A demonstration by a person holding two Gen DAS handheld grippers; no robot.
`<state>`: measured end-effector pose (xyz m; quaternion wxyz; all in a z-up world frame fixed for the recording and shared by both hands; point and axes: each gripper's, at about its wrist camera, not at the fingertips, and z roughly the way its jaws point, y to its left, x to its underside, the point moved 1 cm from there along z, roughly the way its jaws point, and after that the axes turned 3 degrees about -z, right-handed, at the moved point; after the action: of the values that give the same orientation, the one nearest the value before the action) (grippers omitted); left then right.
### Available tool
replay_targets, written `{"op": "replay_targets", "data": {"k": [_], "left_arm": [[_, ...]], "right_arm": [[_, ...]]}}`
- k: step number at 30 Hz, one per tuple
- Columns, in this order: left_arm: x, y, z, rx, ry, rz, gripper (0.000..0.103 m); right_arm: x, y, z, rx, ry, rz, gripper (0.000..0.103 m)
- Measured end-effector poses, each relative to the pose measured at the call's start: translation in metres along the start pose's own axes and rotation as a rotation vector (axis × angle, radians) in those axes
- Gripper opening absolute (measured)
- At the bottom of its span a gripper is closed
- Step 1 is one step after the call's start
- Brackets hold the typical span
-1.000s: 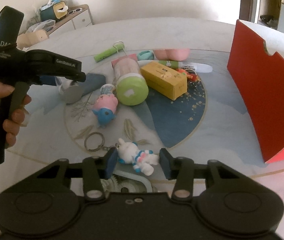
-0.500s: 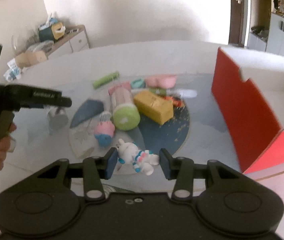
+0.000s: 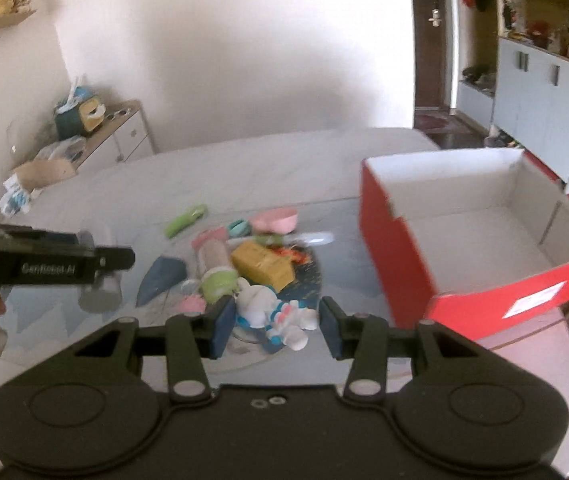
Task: Organize rigid objects
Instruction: 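Lift the bunny and the jar and carry both toward the red shoebox, then hold the bunny over the box with the right tool while the left tool brings the jar over it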
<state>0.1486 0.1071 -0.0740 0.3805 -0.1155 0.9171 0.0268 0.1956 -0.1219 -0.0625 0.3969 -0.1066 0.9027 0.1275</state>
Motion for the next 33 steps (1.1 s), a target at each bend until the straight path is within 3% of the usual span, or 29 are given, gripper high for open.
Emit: {"op": "replay_targets", "data": {"k": [9, 11, 16, 23, 27, 29, 31, 33], "left_arm": [[-0.024, -0.064, -0.018, 0.149, 0.006, 0.107, 0.059], [-0.031, -0.078, -0.019, 0.167, -0.003, 0.127, 0.054], [-0.052, -0.118, -0.011, 0.187, -0.021, 0.179, 0.05], [-0.071, -0.172, 0.032, 0.196, 0.015, 0.194, 0.048], [-0.046, -0.181, 0.048, 0.244, 0.096, 0.214, 0.048], [-0.019, -0.187, 0.043, 0.28, 0.108, 0.293, 0.049], [0.005, -0.198, 0.037, 0.331, 0.124, 0.38, 0.059], [0.019, -0.21, 0.029, 0.447, 0.133, 0.436, 0.073]], "right_arm": [[-0.018, -0.047, -0.025, 0.091, -0.061, 0.012, 0.045], [-0.021, -0.06, -0.025, 0.11, -0.068, 0.015, 0.045], [-0.028, -0.1, -0.016, 0.134, -0.066, 0.009, 0.045], [-0.039, -0.151, -0.002, 0.109, -0.046, -0.037, 0.045], [-0.044, -0.176, 0.005, 0.085, -0.037, -0.04, 0.045], [-0.046, -0.182, 0.007, 0.074, -0.032, -0.042, 0.045], [-0.047, -0.187, 0.009, 0.067, -0.027, -0.045, 0.045], [-0.047, -0.188, 0.01, 0.064, -0.021, -0.046, 0.045]]}}
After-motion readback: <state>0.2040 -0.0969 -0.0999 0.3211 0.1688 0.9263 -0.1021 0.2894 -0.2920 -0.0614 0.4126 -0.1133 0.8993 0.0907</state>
